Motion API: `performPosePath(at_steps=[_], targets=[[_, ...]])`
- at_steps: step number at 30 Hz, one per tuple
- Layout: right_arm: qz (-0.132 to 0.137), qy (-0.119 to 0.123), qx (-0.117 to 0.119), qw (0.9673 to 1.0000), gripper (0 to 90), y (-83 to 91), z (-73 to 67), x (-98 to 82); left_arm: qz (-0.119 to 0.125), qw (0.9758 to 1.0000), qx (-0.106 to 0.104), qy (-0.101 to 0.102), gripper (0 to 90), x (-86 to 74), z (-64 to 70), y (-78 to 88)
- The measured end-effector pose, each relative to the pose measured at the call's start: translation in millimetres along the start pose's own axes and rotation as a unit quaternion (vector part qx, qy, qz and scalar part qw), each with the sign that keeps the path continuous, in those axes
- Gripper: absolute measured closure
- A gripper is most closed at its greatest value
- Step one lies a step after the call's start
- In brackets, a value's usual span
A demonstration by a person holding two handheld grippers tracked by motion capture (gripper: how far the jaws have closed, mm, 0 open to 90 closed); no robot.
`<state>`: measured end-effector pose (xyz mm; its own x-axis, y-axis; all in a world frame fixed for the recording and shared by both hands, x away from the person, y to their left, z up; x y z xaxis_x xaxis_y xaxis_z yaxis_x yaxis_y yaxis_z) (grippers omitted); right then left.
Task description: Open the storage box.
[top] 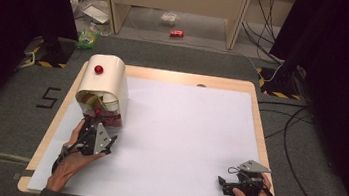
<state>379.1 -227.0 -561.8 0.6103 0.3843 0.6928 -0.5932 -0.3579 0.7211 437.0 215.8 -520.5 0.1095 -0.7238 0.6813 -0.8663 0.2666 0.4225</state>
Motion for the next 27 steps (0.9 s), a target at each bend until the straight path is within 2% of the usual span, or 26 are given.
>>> performPosePath(at_steps=[3, 7, 8, 9, 12, 13, 17, 22, 23, 24, 25, 27], targets=[[0.000, 0.000, 0.000, 1.0000, 0.2, 0.0, 0.0, 0.0, 0.002, 1.0000, -0.002, 0.004, 15.4, 0.1, -0.2, -0.1], [0.000, 0.000, 0.000, 1.0000, 0.2, -0.1, 0.0, 0.0, 0.009, 0.9995, -0.009, 0.031, 18.0, 1.6, -1.5, 2.2], [0.000, 0.000, 0.000, 1.0000, 0.2, -0.1, 0.0, 0.0, 0.009, 0.9995, -0.009, 0.031, 18.5, 1.6, -1.5, 2.2], [0.000, -0.001, -0.001, 1.0000, 0.2, 0.0, -0.2, -0.1, 0.012, 0.9987, -0.014, 0.046, 19.3, 2.5, -2.5, 3.9], [0.001, 0.000, 0.000, 1.0000, 0.2, -0.1, -0.1, 0.0, 0.016, 0.9981, -0.017, 0.057, 24.6, 2.8, -4.3, 6.3], [0.000, 0.000, -0.001, 1.0000, 0.2, -0.1, 0.0, 0.0, 0.020, 0.9970, -0.024, 0.071, 25.8, 3.4, -5.0, 9.8], [0.000, 0.000, 0.000, 1.0000, 0.2, 0.0, -0.1, -0.1, 0.020, 0.9940, -0.044, 0.098, 28.5, 4.5, -4.8, 17.1], [0.000, 0.000, 0.000, 1.0000, 0.2, 0.1, -0.3, -0.2, 0.018, 0.9917, -0.057, 0.114, 33.6, 5.1, -6.6, 21.3], [0.000, 0.000, 0.000, 1.0000, 0.2, 0.0, -0.1, -0.1, 0.022, 0.9896, -0.060, 0.129, 34.7, 5.2, -7.8, 23.0], [0.000, 0.000, 0.000, 1.0000, 0.2, 0.0, -0.1, -0.1, 0.022, 0.9896, -0.060, 0.129, 35.5, 5.2, -7.8, 23.0], [0.000, 0.000, 0.000, 1.0000, 0.2, 0.1, -0.4, -0.2, 0.024, 0.9878, -0.065, 0.140, 36.6, 5.2, -8.6, 25.1], [0.000, 0.000, 0.000, 1.0000, 0.2, 0.0, -0.2, -0.1, 0.024, 0.9858, -0.073, 0.150, 38.1, 5.2, -8.5, 27.9]])
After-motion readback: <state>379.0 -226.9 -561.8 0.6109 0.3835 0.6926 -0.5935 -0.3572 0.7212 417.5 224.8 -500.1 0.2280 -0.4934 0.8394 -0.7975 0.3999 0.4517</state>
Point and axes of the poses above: each handheld gripper's, and its own axes: y roughly backward along the jaws, x roughly out of its top, z roughly to its right, the point moved 9 cm from there along -y, roughly forward along the jaws
